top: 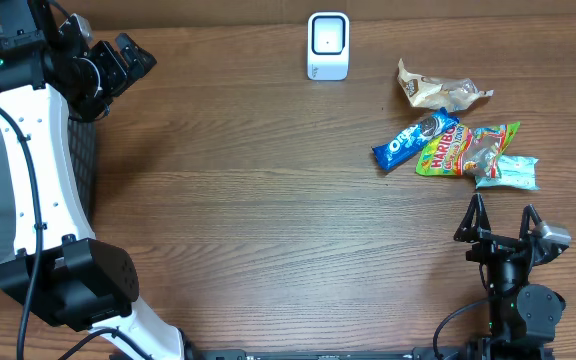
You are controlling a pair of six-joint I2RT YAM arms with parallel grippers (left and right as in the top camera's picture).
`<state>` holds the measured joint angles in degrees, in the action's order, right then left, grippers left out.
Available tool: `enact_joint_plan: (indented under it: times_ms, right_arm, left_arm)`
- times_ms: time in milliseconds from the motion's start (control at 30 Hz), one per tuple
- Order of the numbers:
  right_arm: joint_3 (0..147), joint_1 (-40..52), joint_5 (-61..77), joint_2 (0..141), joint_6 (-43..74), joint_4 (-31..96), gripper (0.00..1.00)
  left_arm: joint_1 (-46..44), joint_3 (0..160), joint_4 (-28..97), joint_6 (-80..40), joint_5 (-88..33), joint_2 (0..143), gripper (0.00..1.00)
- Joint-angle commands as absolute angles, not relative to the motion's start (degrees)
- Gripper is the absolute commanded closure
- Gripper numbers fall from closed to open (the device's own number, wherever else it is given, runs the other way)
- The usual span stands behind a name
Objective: Scan the item barcode
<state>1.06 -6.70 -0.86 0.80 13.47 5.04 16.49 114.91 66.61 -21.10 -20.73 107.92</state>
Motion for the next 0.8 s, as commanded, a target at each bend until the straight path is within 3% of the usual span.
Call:
enact_joint_plan:
  times_ms: [0, 767]
  right_arm:
    - [0.4, -6.7, -1.3, 0.2, 13.5, 4.6, 0.0]
    - [0.4, -6.7, -1.3, 0.2, 13.5, 4.6, 0.0]
  left_arm:
    - [16.1, 116.2, 66.6, -21.9, -20.4, 108.0, 0.0]
    - [16.1, 116.2, 68.4, -21.8, -20.0, 107.7, 0.0]
